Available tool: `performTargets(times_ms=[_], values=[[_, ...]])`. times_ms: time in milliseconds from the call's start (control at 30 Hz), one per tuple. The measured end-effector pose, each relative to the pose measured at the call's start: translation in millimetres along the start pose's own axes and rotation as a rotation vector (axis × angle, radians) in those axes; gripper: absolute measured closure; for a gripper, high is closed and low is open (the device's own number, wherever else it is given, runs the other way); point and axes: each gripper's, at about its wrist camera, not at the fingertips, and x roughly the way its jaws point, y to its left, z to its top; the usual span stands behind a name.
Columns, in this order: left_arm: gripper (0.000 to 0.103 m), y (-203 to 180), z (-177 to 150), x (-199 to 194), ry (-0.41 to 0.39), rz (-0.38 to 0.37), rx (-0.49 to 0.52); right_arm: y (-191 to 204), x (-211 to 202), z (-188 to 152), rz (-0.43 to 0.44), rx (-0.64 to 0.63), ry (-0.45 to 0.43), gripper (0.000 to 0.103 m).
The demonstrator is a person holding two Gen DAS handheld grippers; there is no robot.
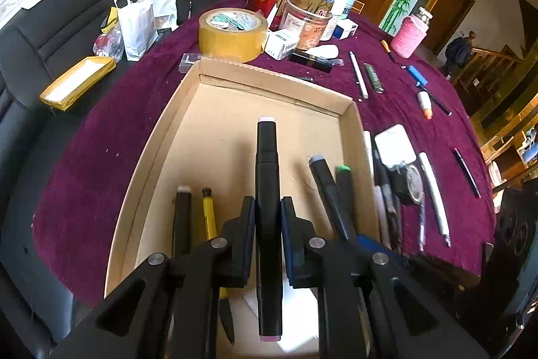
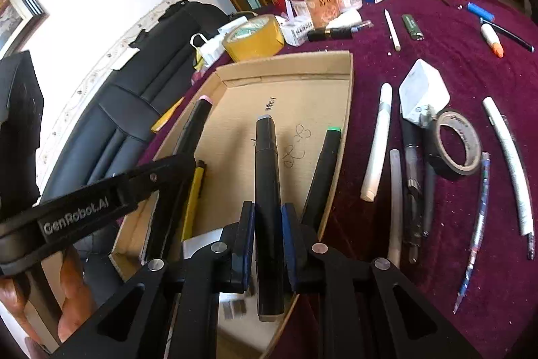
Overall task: Organize rigid objects
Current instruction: 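Carry both black markers into the cardboard tray and open both tools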
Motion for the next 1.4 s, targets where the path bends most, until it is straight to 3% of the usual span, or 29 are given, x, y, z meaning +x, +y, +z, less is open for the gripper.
performTargets(times_ms=[200,433,933,1233,1300,1367,1400], values=[[0.089,7.9,11.3,29.3,0.042,0.009,-0.031,-0.6,17.2,9.6,0.01,0.008,0.024,0.086],[0.089,7.4,13.6,51.6,0.073,0.076,-0.019,2.1,30.7,16.2,0.008,-0.004,0.038,0.086],[0.089,8.3,12.9,59.5,0.079,0.101,-0.009,20.8,44.6,17.8,-0.095,-0.104,0.061,0.084],[0.088,9.8,12.6,58.4,0.066,0.118,-0.016,18.0,42.2,17.4,-0.073,-0.097,0.065,0.083],[0.076,9.2,12.3,56.4,0.059,0.121,-0.015,15.0,40.7,17.6,-0.062,-0.087,0.063,0.08],[0.068,5.9,11.5,49.9,0.029,0.137,-0.004,13.1,35.7,16.3,-0.054,-0.085,0.053,0.068],[0.065,4.1,11.2,46.3,0.017,0.146,0.006,12.5,31.8,15.3,-0.047,-0.09,0.042,0.066]])
